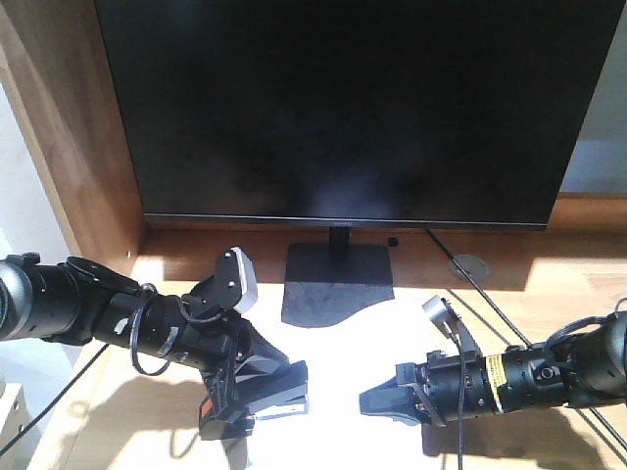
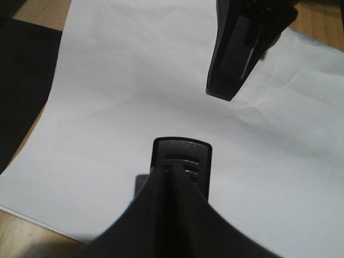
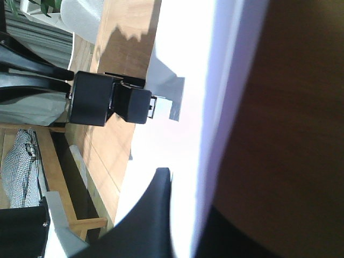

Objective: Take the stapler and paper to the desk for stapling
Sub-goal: 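Lay the paper flat beside the stapler and release it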

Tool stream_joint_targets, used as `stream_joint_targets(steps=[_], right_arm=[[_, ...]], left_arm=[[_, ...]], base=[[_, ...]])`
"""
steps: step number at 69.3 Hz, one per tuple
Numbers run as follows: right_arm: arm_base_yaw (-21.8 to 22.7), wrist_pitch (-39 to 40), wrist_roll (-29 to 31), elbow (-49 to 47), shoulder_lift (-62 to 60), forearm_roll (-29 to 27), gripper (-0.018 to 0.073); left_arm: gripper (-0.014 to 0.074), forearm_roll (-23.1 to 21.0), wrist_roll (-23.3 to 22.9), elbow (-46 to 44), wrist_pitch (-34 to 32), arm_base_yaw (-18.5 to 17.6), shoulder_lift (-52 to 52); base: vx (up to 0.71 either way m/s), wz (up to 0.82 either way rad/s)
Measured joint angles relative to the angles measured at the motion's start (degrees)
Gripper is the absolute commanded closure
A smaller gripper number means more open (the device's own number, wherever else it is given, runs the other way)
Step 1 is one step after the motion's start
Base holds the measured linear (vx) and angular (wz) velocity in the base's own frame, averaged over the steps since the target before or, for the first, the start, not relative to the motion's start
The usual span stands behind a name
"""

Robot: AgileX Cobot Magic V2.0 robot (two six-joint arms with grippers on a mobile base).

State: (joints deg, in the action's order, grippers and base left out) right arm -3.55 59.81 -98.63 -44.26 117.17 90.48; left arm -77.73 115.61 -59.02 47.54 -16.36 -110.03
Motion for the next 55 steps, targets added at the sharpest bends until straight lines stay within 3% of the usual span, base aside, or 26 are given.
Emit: stream_joint_targets(steps=[29, 55], right_arm=[[0.00, 0.04, 0.00, 0.00, 0.00, -0.05, 0.0561], [0.00, 0.15, -0.05, 0.00, 0.00, -0.05, 0.0561]], left_arm=[[0.0603, -2.74, 0.18, -0.71, 3.22, 0.00, -6.39], [0.0603, -2.64, 0.22, -1.14, 4.85, 0.00, -7.49]], base=[[0.00, 0.00], [0.00, 0.00]])
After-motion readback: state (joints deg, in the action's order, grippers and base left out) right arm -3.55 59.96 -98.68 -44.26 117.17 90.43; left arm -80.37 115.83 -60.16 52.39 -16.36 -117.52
